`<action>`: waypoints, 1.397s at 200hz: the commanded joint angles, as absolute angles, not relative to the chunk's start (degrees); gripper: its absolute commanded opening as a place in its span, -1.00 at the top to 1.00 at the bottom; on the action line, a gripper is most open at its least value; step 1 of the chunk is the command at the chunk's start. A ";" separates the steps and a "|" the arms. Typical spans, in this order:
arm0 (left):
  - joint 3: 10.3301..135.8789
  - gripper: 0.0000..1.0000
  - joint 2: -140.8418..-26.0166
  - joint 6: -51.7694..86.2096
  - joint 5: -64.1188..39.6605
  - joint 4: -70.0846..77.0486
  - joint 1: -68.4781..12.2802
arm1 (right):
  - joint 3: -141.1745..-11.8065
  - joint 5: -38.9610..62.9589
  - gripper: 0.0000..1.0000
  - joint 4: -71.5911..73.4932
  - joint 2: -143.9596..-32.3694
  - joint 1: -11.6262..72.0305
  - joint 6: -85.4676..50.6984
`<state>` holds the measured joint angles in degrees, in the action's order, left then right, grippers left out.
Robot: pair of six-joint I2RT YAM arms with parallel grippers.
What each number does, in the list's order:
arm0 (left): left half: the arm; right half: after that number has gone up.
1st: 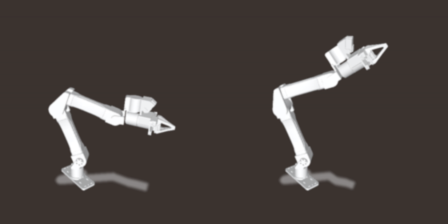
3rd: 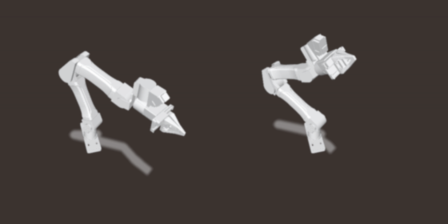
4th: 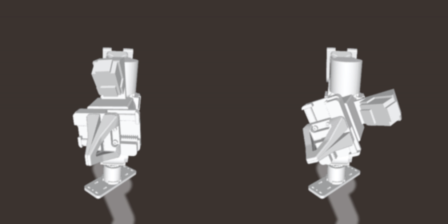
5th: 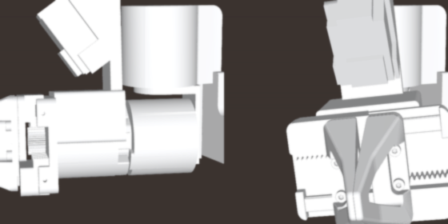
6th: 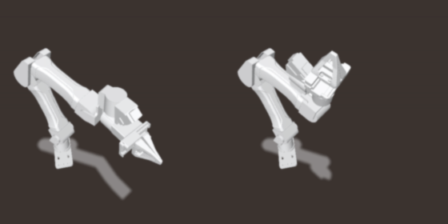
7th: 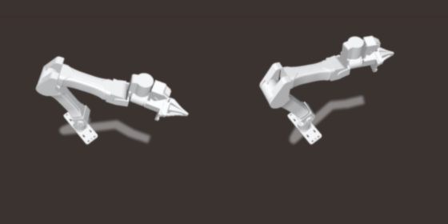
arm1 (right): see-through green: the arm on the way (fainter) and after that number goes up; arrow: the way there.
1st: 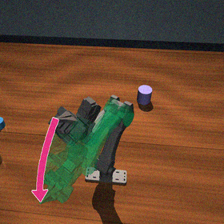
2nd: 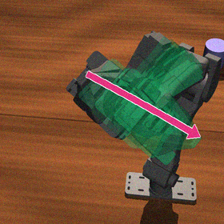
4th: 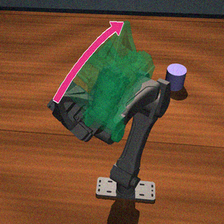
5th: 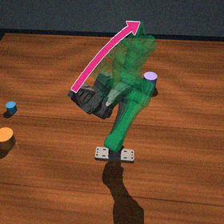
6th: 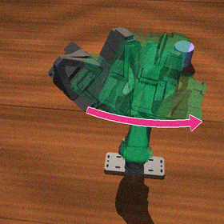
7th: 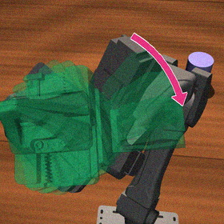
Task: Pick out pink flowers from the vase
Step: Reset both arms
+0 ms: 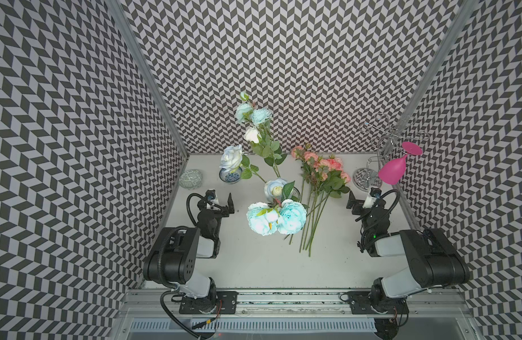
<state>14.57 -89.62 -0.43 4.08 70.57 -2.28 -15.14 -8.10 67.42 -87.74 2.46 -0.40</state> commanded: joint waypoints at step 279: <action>14.91 -0.98 -89.39 -0.43 2.07 71.59 -0.94 | -14.94 -7.47 -0.99 71.06 -87.93 2.59 -0.36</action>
